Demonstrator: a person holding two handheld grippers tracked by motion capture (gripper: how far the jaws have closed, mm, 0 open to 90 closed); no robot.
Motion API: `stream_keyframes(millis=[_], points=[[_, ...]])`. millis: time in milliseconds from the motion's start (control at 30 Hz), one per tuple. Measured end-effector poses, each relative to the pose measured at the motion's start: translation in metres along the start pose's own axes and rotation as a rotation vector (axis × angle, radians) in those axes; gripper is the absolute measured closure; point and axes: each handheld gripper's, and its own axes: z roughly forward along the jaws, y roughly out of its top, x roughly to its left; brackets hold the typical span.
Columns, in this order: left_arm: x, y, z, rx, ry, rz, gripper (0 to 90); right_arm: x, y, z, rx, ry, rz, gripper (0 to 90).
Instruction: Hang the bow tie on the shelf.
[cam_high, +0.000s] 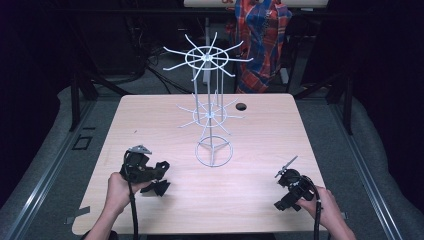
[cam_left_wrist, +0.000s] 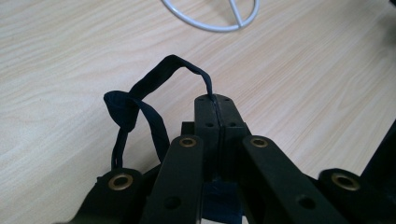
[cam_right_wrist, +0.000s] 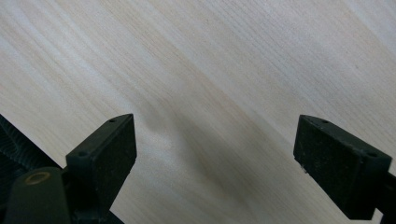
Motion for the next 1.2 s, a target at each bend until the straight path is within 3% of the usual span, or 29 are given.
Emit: stream_keyframes(millis=[33,100,133,267,300,433,467,567,833,900,933,1000,1033,1200], points=[[0.001,0.0,-0.001,-0.004,-0.005,-0.002,89.8,0.004,-0.003,0.006,-0.078,0.01,0.066,12.9],[0.002,0.0,-0.003,-0.015,-0.01,-0.01,89.8,0.0,0.001,0.0,0.011,-0.004,-0.01,12.9],[0.002,0.0,-0.004,-0.02,-0.017,-0.015,89.8,-0.001,0.001,-0.002,0.029,-0.007,-0.026,12.9],[0.004,0.0,-0.008,-0.04,-0.022,-0.024,89.8,0.0,0.0,0.001,0.0,-0.002,-0.001,13.0],[0.004,0.0,-0.01,-0.043,-0.021,-0.023,89.8,0.004,-0.003,0.006,-0.078,0.007,0.057,12.9],[0.001,0.0,-0.018,-0.077,-0.004,-0.014,89.8,0.003,-0.003,0.006,-0.072,0.006,0.052,13.0],[0.0,0.0,-0.02,-0.085,-0.002,-0.009,89.8,0.0,0.0,0.0,0.0,-0.001,-0.001,13.0],[-0.001,0.0,-0.026,-0.11,-0.006,-0.007,89.7,0.0,-0.001,0.002,-0.022,0.003,0.016,12.9],[0.0,-0.001,-0.035,-0.153,-0.003,-0.022,89.7,0.0,-0.001,0.0,-0.003,-0.001,0.005,13.0],[0.001,-0.001,-0.036,-0.158,-0.001,-0.023,89.7,0.0,-0.001,0.001,-0.011,-0.002,0.011,13.0],[0.001,-0.002,-0.037,-0.157,-0.005,-0.026,89.7,0.002,-0.002,0.003,-0.042,0.003,0.032,12.9],[0.003,-0.002,-0.037,-0.158,-0.001,-0.03,89.9,0.0,0.001,0.0,0.009,0.0,-0.011,13.0],[0.003,-0.002,-0.038,-0.163,0.0,-0.032,90.0,0.002,-0.001,0.002,-0.026,0.002,0.012,13.0],[0.003,0.001,-0.043,-0.186,0.004,-0.028,90.0,0.001,-0.001,0.001,-0.021,-0.005,0.006,12.9]])
